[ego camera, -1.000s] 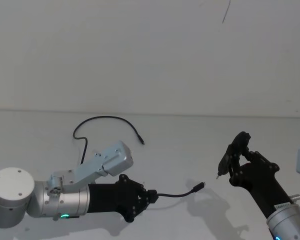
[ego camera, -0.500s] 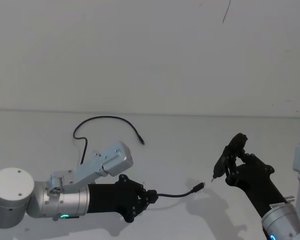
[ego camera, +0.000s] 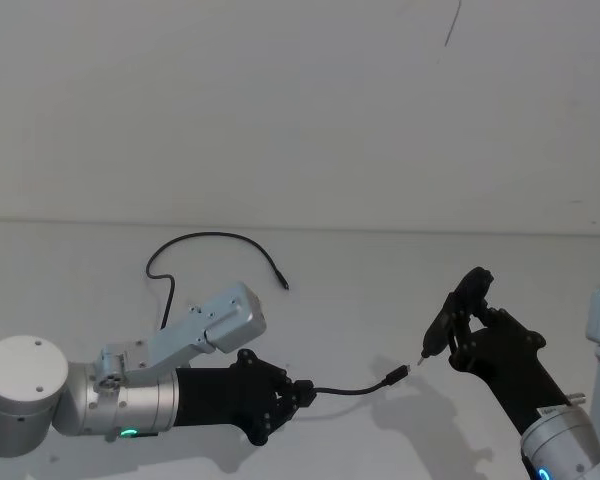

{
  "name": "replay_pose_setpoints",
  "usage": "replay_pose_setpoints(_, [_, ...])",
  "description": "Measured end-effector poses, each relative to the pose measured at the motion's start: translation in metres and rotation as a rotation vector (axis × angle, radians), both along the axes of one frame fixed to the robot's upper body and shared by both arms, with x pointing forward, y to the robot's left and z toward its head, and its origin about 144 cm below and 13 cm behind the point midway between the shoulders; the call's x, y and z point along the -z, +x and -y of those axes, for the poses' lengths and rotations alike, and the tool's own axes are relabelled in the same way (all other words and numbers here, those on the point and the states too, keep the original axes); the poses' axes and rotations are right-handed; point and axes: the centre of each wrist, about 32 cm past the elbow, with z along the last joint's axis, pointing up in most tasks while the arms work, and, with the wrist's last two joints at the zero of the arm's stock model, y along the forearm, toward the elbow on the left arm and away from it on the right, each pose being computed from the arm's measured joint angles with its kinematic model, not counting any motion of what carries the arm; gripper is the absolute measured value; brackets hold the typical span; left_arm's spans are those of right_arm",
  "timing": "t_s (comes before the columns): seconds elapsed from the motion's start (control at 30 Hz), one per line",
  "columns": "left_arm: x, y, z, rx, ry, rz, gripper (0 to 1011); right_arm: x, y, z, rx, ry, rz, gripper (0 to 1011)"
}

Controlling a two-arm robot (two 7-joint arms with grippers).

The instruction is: Pick up the data cable with the one hand.

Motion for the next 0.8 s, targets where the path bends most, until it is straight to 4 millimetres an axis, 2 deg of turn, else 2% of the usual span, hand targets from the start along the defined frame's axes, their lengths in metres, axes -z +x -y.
replay_pose_setpoints(0.8, [0.0,0.0,0.0,0.0,0.0,0.0,50,-0.0024,-0.0029,0.0049,-0.059,0.01,-0.01,269])
